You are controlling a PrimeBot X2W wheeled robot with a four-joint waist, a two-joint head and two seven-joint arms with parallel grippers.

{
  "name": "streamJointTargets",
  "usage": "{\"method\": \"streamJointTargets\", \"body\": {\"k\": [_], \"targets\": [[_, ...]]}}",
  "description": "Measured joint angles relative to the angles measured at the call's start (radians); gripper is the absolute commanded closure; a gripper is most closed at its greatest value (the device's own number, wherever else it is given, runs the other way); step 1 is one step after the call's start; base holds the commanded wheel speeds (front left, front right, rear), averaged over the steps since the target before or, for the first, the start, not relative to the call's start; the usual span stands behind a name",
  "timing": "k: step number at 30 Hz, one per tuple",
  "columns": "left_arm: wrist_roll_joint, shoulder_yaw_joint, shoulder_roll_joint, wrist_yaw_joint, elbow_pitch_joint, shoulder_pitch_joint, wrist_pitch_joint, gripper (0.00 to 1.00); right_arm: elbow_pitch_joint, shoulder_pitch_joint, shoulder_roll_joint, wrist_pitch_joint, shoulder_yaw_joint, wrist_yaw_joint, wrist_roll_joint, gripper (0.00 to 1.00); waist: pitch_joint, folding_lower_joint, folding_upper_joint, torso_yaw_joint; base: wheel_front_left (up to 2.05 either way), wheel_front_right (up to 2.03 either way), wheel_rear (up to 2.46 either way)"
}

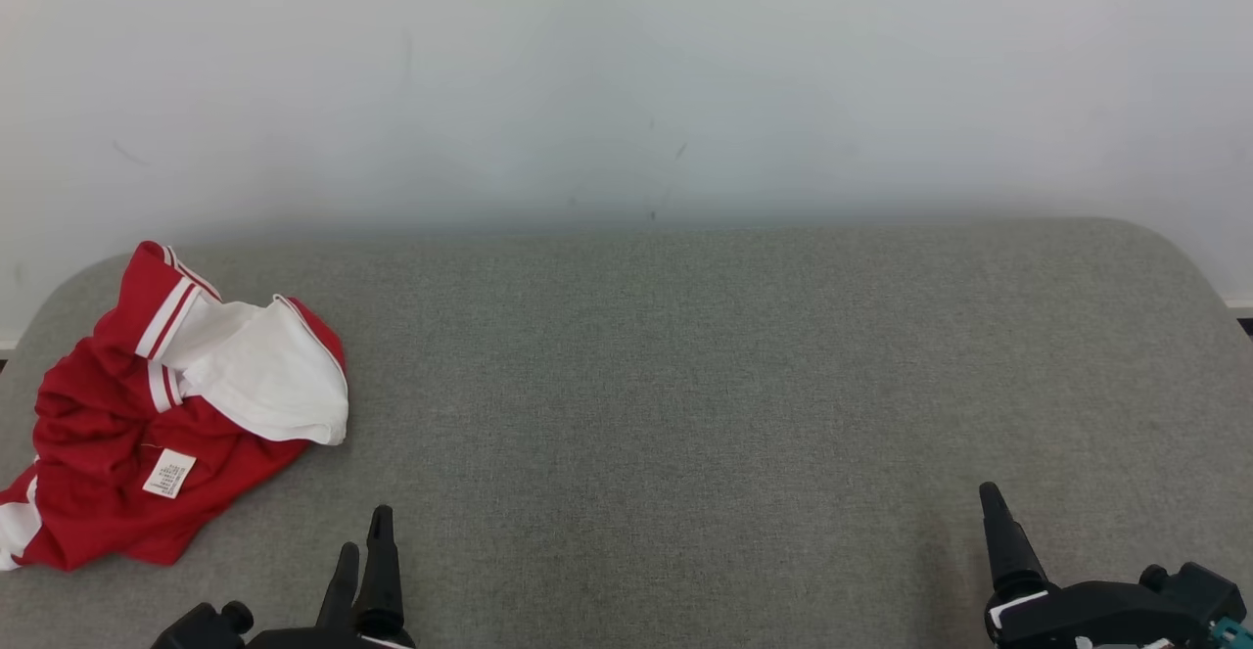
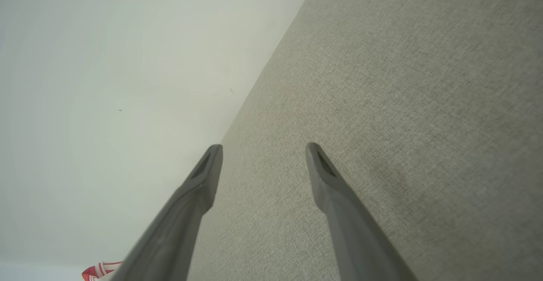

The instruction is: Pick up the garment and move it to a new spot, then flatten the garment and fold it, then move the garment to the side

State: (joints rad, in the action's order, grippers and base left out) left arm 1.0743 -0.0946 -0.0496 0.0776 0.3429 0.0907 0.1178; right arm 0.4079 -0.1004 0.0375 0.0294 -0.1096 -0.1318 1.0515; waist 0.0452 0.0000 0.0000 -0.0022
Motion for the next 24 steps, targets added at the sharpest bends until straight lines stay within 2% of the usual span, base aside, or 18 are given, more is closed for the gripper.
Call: {"method": "streamJointTargets", "body": {"k": [3, 15, 24], "targets": [[-0.093, -0.008, -0.001, -0.008, 0.001, -0.004, 0.01, 0.0, -0.005, 0.005, 0.001, -0.012, 0.015, 0.0, -0.086, 0.0, 0.004, 0.0, 0.0, 0.0, 0.0, 0.0, 0.0], [-0.337, -0.022, -0.024, -0.035, -0.011, -0.004, 0.038, 0.0, -0.044, 0.031, 0.002, -0.03, 0.05, 0.0, -0.318, 0.0, 0.019, 0.0, 0.0, 0.0, 0.0, 0.0, 0.0], [-0.468, -0.042, -0.044, -0.045, -0.01, -0.009, 0.054, 0.0, -0.06, 0.05, 0.003, -0.033, 0.065, 0.0, -0.45, 0.0, 0.031, 0.0, 0.0, 0.002, 0.0, 0.0, 0.0]]}}
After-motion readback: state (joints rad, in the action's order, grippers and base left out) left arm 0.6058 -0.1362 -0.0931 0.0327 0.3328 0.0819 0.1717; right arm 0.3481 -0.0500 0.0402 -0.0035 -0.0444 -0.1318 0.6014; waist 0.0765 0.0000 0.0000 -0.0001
